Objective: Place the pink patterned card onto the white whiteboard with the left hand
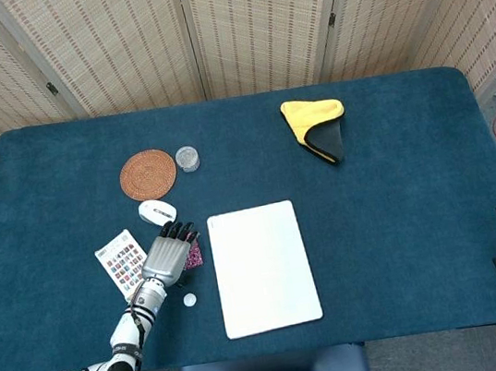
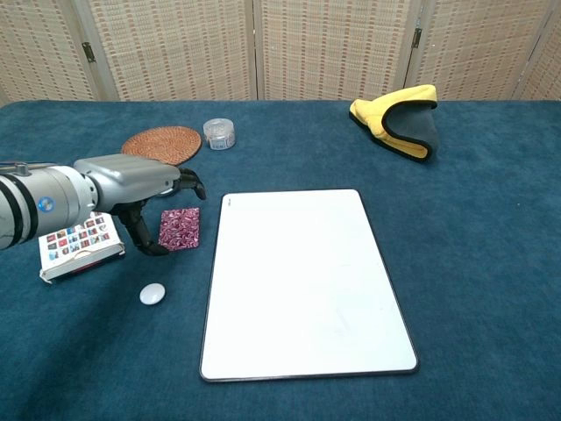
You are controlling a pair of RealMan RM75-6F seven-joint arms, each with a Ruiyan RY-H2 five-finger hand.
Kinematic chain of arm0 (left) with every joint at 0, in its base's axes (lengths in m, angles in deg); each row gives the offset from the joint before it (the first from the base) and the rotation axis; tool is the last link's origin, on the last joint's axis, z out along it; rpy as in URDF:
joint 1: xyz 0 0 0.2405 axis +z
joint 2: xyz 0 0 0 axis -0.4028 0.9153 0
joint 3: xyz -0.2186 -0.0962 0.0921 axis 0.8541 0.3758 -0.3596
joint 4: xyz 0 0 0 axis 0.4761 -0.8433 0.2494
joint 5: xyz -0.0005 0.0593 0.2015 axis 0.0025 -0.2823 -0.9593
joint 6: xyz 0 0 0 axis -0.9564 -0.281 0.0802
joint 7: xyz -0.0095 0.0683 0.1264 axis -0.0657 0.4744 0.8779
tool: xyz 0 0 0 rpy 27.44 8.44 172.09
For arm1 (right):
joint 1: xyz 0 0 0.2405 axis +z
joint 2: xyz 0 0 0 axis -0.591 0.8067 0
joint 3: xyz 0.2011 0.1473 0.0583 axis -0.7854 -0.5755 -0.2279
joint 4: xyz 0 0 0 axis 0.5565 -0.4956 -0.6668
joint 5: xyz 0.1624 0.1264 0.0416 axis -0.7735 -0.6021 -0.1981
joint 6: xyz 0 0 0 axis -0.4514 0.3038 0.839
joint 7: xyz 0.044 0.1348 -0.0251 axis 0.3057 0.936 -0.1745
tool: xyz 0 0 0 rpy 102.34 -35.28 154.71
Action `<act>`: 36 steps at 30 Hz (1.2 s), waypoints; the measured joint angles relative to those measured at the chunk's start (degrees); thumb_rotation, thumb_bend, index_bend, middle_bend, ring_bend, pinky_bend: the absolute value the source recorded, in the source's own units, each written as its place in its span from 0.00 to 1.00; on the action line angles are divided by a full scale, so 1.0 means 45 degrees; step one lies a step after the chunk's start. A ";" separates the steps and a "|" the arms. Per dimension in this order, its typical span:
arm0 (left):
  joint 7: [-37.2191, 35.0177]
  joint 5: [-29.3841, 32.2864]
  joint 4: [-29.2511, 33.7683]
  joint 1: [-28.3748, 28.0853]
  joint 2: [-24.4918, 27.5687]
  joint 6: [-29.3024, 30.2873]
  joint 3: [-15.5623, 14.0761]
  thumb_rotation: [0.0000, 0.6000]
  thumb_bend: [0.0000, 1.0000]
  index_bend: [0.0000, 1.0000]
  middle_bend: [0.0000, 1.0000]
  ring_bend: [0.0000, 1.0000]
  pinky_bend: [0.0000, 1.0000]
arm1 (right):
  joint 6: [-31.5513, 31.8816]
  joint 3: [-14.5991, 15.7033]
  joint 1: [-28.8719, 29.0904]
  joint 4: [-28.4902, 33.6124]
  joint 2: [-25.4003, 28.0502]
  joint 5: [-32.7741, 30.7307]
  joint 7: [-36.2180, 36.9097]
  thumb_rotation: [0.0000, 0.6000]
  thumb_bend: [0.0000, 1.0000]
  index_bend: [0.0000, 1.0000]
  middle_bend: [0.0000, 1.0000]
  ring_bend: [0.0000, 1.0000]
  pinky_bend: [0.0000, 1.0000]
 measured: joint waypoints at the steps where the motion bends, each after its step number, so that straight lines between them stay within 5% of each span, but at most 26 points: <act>1: 0.0101 0.0150 -0.0078 -0.0077 -0.0075 0.0063 -0.0064 1.00 0.28 0.15 0.08 0.07 0.00 | 0.0004 0.0001 -0.0005 0.0003 0.0004 0.0001 -0.0001 1.00 0.31 0.16 0.17 0.20 0.10; 18: 0.0294 0.1629 -0.1138 -0.0700 -0.0795 0.0706 -0.0435 1.00 0.28 0.18 0.23 0.22 0.00 | -0.0050 -0.0012 -0.0036 -0.0035 -0.0010 -0.0034 0.0009 1.00 0.31 0.16 0.17 0.20 0.10; 36: 0.0129 0.1908 -0.1764 -0.0969 -0.1371 0.0965 -0.0569 1.00 0.28 0.19 0.23 0.21 0.00 | -0.0072 -0.0019 -0.0086 0.0070 0.0033 -0.0097 -0.0120 1.00 0.31 0.16 0.17 0.20 0.10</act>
